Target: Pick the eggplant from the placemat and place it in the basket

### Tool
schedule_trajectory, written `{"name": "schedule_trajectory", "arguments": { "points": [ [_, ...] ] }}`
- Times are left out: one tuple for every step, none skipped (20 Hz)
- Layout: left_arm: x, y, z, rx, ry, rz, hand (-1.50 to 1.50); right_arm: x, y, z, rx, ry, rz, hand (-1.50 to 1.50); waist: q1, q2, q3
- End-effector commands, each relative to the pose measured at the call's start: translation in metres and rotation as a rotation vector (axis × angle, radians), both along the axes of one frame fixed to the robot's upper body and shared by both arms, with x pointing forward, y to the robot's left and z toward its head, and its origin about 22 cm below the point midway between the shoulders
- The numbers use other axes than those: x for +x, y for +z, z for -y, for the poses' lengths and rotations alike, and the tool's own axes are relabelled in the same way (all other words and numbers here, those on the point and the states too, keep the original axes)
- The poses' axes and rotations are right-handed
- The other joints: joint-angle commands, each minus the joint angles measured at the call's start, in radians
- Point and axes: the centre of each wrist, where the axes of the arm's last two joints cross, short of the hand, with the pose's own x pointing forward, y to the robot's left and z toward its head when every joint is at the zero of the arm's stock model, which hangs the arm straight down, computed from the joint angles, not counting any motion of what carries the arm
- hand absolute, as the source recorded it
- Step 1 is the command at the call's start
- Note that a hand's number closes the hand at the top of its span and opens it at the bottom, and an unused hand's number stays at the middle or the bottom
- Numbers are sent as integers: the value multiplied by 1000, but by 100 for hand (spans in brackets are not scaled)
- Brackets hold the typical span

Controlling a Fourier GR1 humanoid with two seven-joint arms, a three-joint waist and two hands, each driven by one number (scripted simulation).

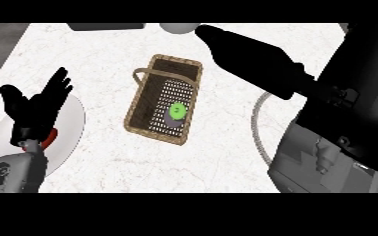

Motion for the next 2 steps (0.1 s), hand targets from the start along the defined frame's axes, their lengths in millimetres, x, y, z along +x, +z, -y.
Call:
{"name": "schedule_trajectory", "arguments": {
  "points": [
    [-1,5,7,-20,8,10,0,-39,-12,30,80,11,-204,-150,-14,-1,1],
    [0,6,2,-1,6,1,0,-51,-13,39,76,23,-189,-150,-14,2,0]
  ]
}}
